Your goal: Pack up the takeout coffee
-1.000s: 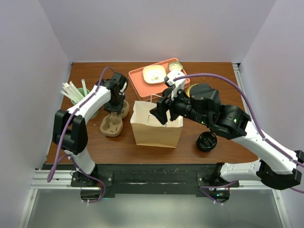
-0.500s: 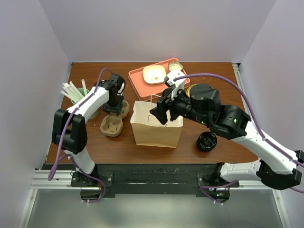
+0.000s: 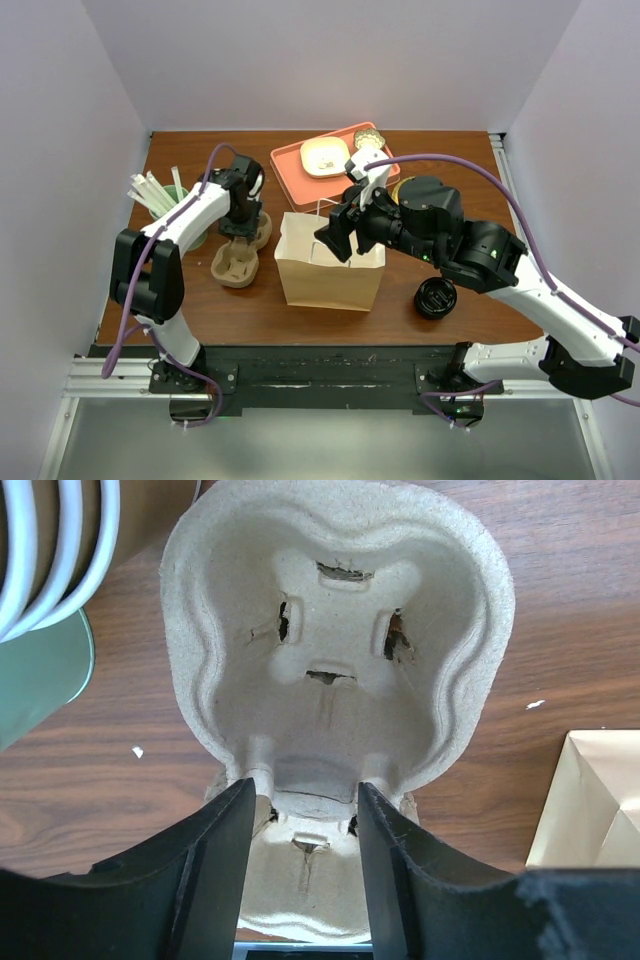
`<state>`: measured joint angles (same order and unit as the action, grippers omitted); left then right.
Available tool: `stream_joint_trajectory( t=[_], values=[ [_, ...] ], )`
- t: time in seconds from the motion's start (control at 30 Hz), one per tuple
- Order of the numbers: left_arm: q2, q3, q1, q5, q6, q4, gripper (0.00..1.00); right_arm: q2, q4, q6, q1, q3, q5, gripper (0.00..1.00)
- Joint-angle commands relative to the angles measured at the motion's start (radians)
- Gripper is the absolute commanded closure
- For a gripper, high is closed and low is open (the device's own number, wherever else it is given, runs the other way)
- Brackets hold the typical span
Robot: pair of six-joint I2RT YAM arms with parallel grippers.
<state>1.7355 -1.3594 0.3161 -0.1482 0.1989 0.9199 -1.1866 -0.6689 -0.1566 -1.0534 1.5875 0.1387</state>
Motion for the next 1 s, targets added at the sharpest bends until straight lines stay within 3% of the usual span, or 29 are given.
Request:
stream_joint_trajectory(
  t=[0.0,0.47,0.7,0.97],
  values=[
    [0.006,0.016,-0.008,0.009,0.0,-0.035,0.52,-0.007,0.048,0.003,-0.002,0.029,0.004,0.29],
    [0.012,0.022,-0.008,-0.01,0.002,-0.032,0.55,-0.005,0.046,0.012,-0.002,0.025,0.004,0.29],
    [0.012,0.025,-0.008,-0.025,-0.001,-0.027,0.51,-0.002,0.045,0.02,-0.002,0.026,0.004,0.28],
    [0.002,0.046,-0.02,0.007,0.005,-0.049,0.58,-0.007,0.048,0.022,-0.002,0.029,0.002,0.28]
  ],
)
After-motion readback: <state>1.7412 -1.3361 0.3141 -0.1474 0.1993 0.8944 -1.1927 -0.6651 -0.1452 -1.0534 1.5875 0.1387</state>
